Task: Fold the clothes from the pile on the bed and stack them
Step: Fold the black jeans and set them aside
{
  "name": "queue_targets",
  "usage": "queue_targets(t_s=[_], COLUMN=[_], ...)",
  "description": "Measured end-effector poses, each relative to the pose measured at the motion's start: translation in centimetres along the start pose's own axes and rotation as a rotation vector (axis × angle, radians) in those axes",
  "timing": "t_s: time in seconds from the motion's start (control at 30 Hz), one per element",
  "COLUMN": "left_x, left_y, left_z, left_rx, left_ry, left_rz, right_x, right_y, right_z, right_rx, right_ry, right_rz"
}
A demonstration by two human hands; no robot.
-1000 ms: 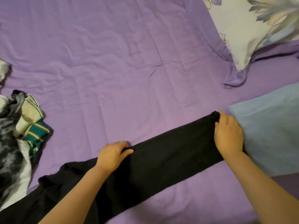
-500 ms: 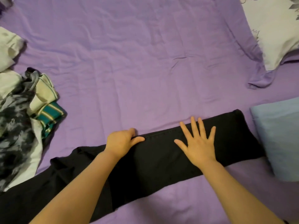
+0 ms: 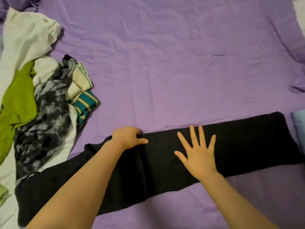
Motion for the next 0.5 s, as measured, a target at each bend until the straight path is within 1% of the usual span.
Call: queue_targets(t_s=[0.03, 0.07, 0.13, 0.2, 0.27, 0.37, 0.43, 0.47, 0.5], left_x=[0.8, 1.5, 2.5, 2.9, 3.0, 3.3, 3.6, 3.7, 3.8], left_y=[-0.3, -0.6, -0.7, -0.2, 0.4, 0.8, 1.0, 1.2, 1.2], left_z=[0.2, 0.4, 0.8, 1.0, 0.9, 1.3, 1.9, 2.2, 2.5], left_rx=[0.052, 0.080, 0.061, 0.013, -0.045, -0.148, -0.216, -0.253, -0.299], left_ry=[-0.022, -0.030, -0.030, -0.027, -0.024, -0.020, -0.026, -0.030, -0.031], left_rz=[0.003, -0.014, -0.065, -0.023, 0.064, 0.130, 0.160, 0.174, 0.187], right_x=[0.9, 2.2, 5.3, 7.3, 7.9, 8.1, 9.0, 9.7, 10.3], right_y=[-0.4, -0.7, -0.5, -0.2, 0.3, 1.1, 0.2, -0.5, -0.9], right_z=[0.6, 1.2, 2.1, 1.9, 0.9, 0.5, 0.9, 1.3, 1.5], right_rx=[-0.006, -0.004, 0.013, 0.035, 0.051, 0.061, 0.041, 0.041, 0.033], right_ry=[0.016, -0.014, -0.147, -0.226, -0.205, -0.163, -0.125, -0.132, -0.183], right_rz=[-0.038, -0.074, -0.066, -0.019, 0.031, 0.099, 0.064, 0.032, 0.017])
Point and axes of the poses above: each hand's wrist, its own z-axis away from the middle knuckle, its own y-axis out of the palm, x = y × z, the point moved 3 cm from there along -z, towards the middle knuckle, and after that the axes turned 4 degrees about z, right-handed, at the moved point
